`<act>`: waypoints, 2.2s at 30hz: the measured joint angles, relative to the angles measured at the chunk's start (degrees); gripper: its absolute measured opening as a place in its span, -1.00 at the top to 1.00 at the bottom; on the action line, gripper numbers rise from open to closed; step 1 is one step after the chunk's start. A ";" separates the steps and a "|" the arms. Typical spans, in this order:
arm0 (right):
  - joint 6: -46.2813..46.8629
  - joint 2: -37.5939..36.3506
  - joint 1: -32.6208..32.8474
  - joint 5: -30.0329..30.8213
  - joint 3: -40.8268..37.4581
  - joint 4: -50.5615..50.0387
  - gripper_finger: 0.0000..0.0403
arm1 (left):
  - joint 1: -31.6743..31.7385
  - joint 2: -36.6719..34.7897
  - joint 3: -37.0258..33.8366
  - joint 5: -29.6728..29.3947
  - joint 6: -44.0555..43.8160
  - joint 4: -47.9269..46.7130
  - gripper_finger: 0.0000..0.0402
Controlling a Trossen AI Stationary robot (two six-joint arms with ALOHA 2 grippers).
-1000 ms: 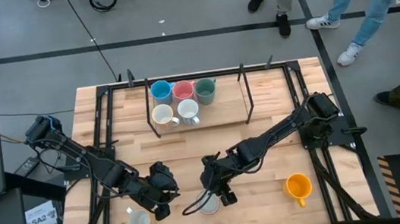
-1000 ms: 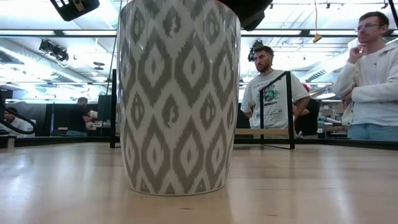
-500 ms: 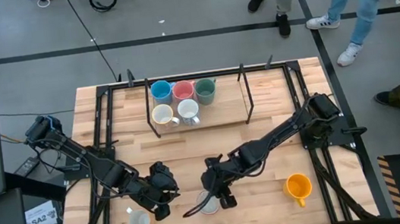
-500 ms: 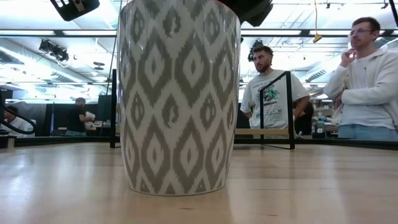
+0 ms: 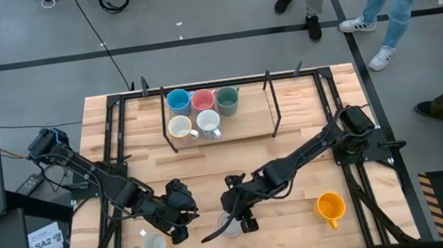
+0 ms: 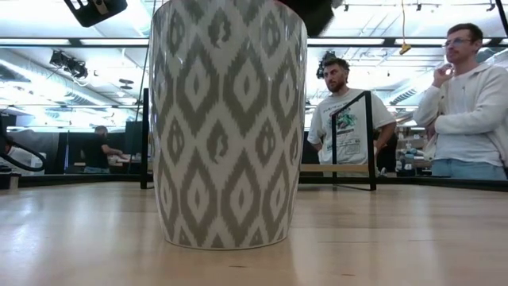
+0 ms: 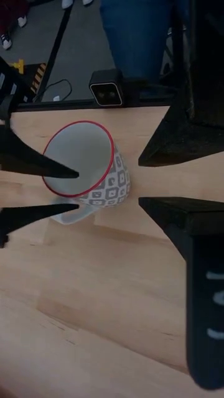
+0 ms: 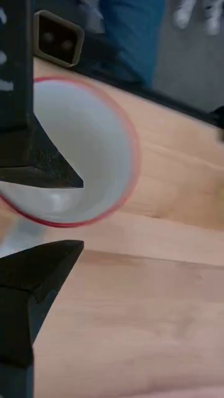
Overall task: Place coffee mugs
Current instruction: Put the gray patterned mug on the shelf
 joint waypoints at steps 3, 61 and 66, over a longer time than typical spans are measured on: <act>0.00 1.13 -0.07 -0.13 0.00 0.03 0.25 | 0.00 0.00 0.00 0.01 0.01 0.19 0.52; 59.31 -6.78 -13.33 24.43 -4.17 -29.58 0.82 | -0.02 0.01 0.02 -8.06 3.60 1.27 0.52; 60.42 -6.96 -13.33 24.50 -4.98 -29.37 0.81 | 0.17 0.01 0.02 -12.48 6.39 1.28 0.52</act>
